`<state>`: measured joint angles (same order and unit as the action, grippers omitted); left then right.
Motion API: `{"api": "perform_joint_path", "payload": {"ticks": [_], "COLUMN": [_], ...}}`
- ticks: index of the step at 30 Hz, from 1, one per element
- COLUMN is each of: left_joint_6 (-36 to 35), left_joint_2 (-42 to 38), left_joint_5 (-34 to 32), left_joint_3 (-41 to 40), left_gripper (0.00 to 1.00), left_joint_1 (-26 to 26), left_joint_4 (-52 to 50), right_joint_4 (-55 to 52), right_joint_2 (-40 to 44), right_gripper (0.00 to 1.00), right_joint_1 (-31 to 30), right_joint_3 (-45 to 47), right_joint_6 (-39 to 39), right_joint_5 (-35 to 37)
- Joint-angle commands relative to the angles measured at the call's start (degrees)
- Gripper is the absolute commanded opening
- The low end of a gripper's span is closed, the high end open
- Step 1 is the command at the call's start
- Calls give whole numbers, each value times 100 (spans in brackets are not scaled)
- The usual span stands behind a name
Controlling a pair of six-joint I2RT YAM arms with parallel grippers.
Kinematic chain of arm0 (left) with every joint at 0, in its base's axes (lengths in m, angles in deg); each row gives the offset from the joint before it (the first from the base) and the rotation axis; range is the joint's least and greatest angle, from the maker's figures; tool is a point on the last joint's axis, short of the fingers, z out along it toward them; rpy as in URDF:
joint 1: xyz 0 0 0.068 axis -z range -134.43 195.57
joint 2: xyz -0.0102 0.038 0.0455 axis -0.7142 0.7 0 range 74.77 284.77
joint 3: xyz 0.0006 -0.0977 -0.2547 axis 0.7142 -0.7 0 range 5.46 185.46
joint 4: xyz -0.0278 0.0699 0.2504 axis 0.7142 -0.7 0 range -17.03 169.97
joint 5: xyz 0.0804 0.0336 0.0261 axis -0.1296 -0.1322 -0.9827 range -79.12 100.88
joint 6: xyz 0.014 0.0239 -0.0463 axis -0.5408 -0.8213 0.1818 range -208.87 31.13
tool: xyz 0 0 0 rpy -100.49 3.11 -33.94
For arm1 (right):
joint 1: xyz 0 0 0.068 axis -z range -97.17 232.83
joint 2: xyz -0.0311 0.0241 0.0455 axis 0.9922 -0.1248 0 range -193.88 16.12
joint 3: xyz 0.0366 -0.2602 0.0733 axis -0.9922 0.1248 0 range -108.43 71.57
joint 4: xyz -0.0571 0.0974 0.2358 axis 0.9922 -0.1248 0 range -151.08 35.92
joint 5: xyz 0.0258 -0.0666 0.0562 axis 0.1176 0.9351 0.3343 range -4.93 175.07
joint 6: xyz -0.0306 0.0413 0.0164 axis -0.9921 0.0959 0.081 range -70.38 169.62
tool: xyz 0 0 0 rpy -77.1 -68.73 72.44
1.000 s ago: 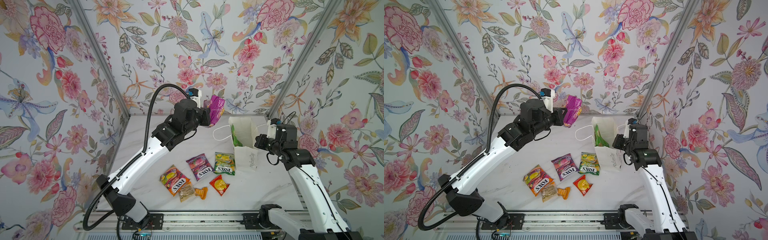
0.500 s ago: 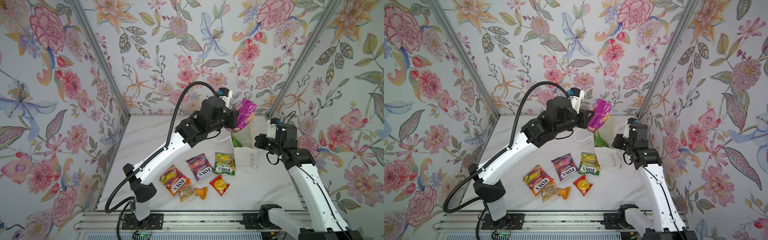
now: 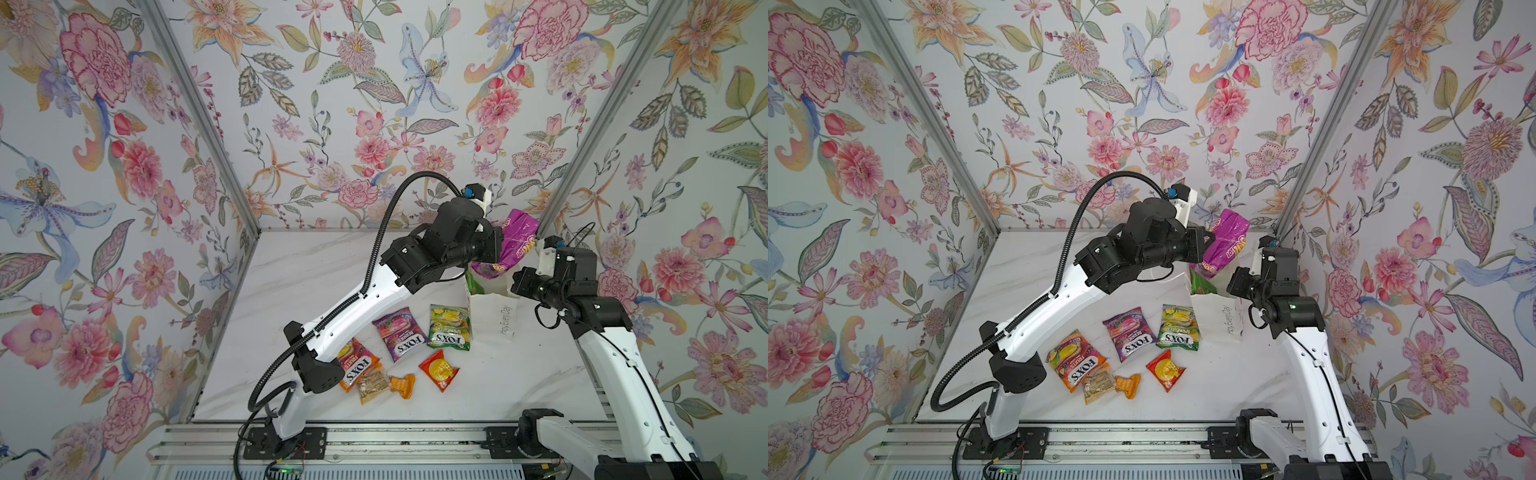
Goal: Place the snacks into the paper bag
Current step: Place the snack in the paper bag.
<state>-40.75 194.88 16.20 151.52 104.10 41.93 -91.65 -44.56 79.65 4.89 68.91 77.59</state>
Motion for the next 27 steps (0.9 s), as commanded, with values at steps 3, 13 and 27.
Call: {"api": "perform_joint_path", "payload": {"ticks": [3, 13, 27], "left_joint_6": [451, 988, 1502], "left_joint_2": [530, 1518, 1906], "left_joint_5": [-243, -32, 531], "left_joint_3": [1373, 2793, 2803], "left_gripper": [0, 0, 0], "left_joint_1": [47, -81, -267], "left_joint_4": [-350, -999, -819], "right_joint_4": [44, 64, 72], "right_joint_2": [116, 171, 156], "right_gripper": [0, 0, 0], "right_joint_1": [69, 199, 199], "right_joint_3": [117, 190, 176], "right_joint_6": [171, 232, 260], "right_joint_5": [-149, -182, -210]}}
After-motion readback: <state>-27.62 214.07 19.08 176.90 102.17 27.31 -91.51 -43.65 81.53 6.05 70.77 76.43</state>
